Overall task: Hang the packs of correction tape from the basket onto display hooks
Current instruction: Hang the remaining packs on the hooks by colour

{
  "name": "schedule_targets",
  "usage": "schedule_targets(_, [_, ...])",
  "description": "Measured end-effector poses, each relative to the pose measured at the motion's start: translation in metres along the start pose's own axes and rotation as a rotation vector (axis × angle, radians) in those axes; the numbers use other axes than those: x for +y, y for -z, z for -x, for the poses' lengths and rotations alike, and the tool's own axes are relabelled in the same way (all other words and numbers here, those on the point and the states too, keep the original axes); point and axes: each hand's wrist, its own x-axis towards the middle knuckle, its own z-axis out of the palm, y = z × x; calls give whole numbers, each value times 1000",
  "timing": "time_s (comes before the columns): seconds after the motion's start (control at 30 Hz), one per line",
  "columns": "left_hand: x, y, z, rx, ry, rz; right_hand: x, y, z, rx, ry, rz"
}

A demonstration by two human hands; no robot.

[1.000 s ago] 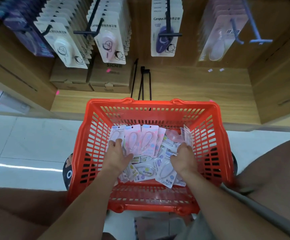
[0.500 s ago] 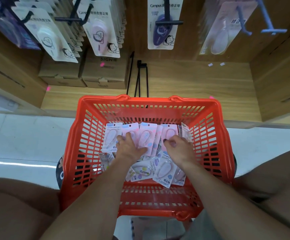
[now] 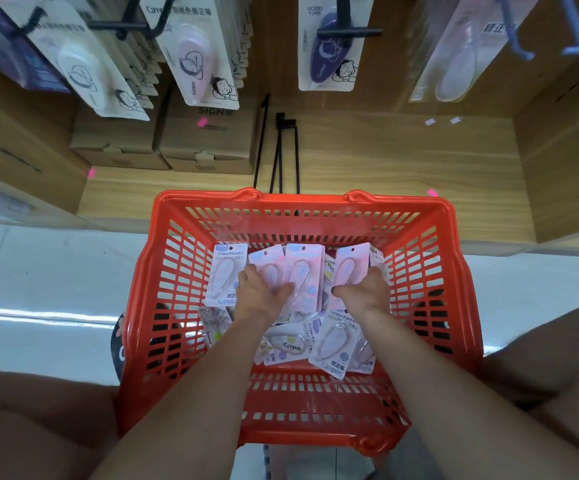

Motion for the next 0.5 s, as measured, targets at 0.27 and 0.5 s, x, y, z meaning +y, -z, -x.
schedule_targets(0.27, [-3, 13, 0, 158, 47, 84, -1, 3, 16, -190, 35, -305])
schedule_targets(0.5, [-12, 30, -5, 159, 217, -54, -7, -21, 16, -222, 196, -3])
